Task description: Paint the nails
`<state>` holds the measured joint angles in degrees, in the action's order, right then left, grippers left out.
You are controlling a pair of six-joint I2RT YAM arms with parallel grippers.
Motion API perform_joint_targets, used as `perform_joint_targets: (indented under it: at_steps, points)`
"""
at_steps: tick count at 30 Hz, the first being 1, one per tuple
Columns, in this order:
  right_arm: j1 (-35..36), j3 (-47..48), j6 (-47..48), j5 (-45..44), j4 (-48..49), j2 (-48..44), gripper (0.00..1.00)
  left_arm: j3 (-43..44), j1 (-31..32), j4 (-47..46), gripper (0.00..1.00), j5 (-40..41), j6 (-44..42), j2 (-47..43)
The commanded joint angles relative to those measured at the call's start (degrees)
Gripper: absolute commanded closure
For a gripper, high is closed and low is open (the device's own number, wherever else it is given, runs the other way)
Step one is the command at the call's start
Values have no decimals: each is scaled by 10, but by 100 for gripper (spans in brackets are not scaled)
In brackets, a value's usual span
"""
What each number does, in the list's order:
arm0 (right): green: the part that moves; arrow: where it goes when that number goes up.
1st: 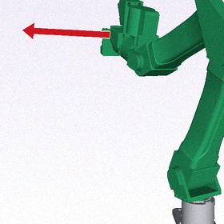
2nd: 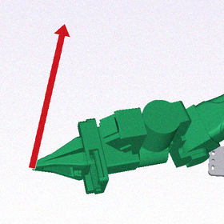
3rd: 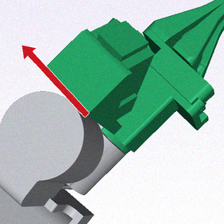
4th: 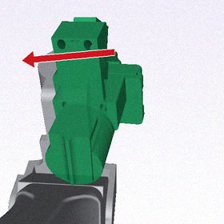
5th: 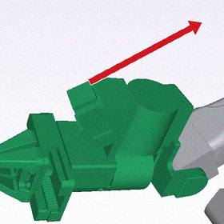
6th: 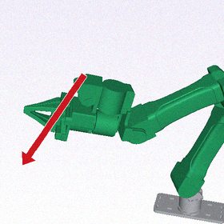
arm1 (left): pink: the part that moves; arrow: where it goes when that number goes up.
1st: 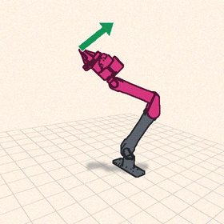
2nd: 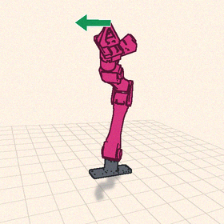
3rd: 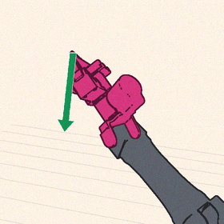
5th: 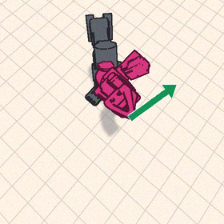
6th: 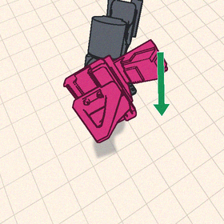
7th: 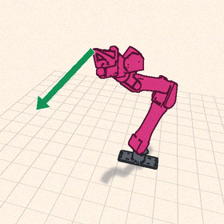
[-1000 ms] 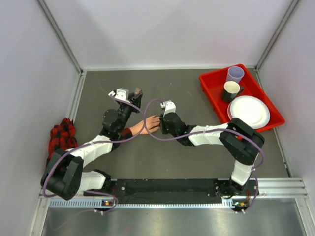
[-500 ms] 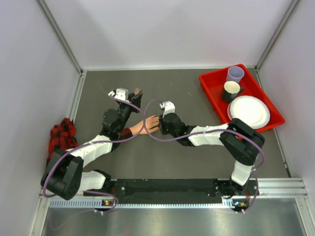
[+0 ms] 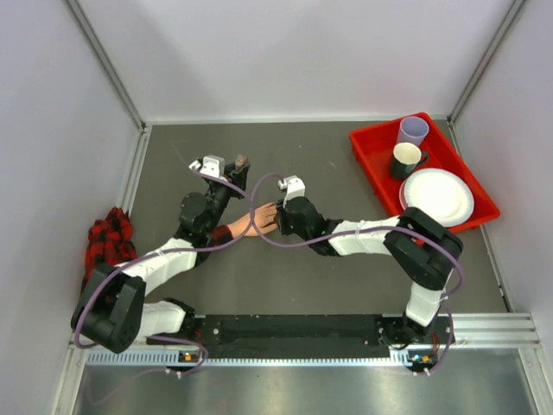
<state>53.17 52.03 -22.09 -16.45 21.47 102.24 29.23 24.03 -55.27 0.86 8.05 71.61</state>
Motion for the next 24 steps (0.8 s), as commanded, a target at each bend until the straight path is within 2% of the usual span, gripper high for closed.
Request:
perform_joint_targets:
  at_steps: [1,24]
  points:
    - [5,34,7,-3,20,15,100,-6,-4,-27,100,-6,6,-20]
    - [4,11,-3,-24,5,2,100,-7,-6,-27,100,-6,8,-19]
